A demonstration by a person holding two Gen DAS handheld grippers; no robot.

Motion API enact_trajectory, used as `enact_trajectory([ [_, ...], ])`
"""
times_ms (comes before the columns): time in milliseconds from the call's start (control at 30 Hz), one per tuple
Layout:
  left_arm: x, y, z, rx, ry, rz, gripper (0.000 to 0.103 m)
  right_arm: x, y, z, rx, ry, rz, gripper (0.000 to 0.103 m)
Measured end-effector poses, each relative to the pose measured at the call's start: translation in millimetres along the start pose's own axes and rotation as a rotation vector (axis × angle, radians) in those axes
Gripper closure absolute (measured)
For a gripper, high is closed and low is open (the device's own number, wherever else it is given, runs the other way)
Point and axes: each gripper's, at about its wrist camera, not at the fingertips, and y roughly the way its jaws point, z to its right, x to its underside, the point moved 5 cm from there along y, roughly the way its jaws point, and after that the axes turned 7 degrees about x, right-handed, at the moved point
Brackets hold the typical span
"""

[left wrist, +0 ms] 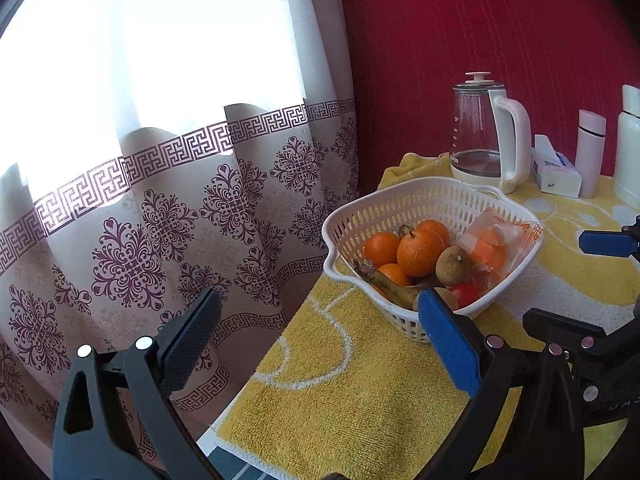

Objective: Organize fruits

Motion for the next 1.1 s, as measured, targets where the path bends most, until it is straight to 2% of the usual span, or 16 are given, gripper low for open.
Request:
enact_trajectory([
  [167, -0.2, 0.2, 1.4, 0.002, 0.0, 0.0, 0.003, 0.5, 0.2, -1.1, 0.026, -0.022, 0.006, 0.005],
  [600, -0.2, -0.1, 1.5, 0.005, 0.002, -0.001, 0.003, 0.4, -0.5, -0.2, 0.019, -0.021, 0.01, 0.005],
  [800, 9.9, -11.1, 1.1, 0.048, -0.006, -0.018, 0.003, 1.2, -0.1, -1.1, 0.012, -0.028, 0.007, 0.005],
  [1000, 20.3, -0.4, -9.5, 0.103, -0.073, -0.097, 0.003, 2.9, 1.0, -4.5, 0.016, -0.038, 0.004, 0.005],
  [1100, 23.1, 2.1, -8.3, 0.124, -0.074, -0.114, 0.003, 2.1, 0.9, -3.2, 0.012, -0.029, 0.005, 0.005],
])
